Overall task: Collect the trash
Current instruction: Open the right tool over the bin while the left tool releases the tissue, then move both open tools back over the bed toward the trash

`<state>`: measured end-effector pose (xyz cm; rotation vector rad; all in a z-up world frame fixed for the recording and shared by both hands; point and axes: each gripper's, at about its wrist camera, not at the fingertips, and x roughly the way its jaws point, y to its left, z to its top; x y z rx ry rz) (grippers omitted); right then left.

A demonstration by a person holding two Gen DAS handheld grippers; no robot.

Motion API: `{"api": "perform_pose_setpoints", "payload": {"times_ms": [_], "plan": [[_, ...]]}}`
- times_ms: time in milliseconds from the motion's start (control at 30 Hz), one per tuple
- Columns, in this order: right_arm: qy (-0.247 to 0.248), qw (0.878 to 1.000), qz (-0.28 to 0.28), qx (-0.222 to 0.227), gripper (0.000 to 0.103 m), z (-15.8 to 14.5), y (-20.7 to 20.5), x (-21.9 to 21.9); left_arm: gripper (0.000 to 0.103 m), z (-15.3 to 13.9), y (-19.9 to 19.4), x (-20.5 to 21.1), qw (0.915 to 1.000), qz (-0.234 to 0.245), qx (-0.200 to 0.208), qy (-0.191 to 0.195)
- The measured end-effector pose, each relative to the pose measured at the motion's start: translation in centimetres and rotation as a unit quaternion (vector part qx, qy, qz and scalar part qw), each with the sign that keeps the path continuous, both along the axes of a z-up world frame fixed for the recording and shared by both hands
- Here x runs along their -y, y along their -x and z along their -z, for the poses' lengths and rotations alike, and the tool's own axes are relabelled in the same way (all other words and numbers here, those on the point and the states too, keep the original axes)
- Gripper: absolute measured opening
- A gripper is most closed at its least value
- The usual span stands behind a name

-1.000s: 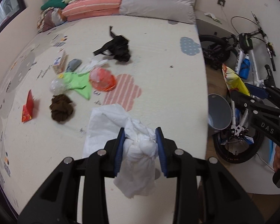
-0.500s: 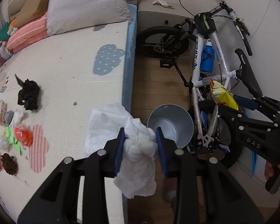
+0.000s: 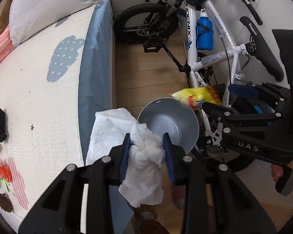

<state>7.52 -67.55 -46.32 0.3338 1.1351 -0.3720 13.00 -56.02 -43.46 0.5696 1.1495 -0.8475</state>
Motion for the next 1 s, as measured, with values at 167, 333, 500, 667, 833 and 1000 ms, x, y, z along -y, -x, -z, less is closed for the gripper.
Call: {"api": "perform_pose_setpoints", "payload": {"times_ms": [167, 333, 500, 667, 833, 1000], "plan": [[-0.003, 0.999, 0.032, -0.013, 0.072, 0.4, 0.6, 0.9, 0.033, 1.5, 0.2, 1.3, 0.9995, 0.024, -0.014, -0.012], [0.009, 0.998, 0.059, -0.018, 0.072, 0.0, 2.2, 2.6, 0.033, 1.6, 0.7, 3.5, 0.9988, 0.045, -0.016, -0.004], [0.017, 0.996, 0.083, -0.022, 0.072, -0.4, 3.8, 4.4, 0.034, 2.3, 1.5, 6.0, 0.9976, 0.067, -0.018, 0.003], [0.02, 0.994, 0.101, -0.022, 0.072, -0.6, 5.1, 6.0, 0.045, 3.3, 2.0, 8.2, 0.9962, 0.081, -0.032, -0.003], [0.016, 0.993, 0.115, -0.024, 0.072, -0.6, 5.9, 6.9, 0.073, 3.2, 2.5, 9.2, 0.9962, 0.083, -0.024, 0.002], [0.019, 0.993, 0.112, -0.027, 0.072, -0.9, 5.8, 6.8, 0.073, 3.1, 2.3, 9.1, 0.9967, 0.077, -0.027, -0.004]]}}
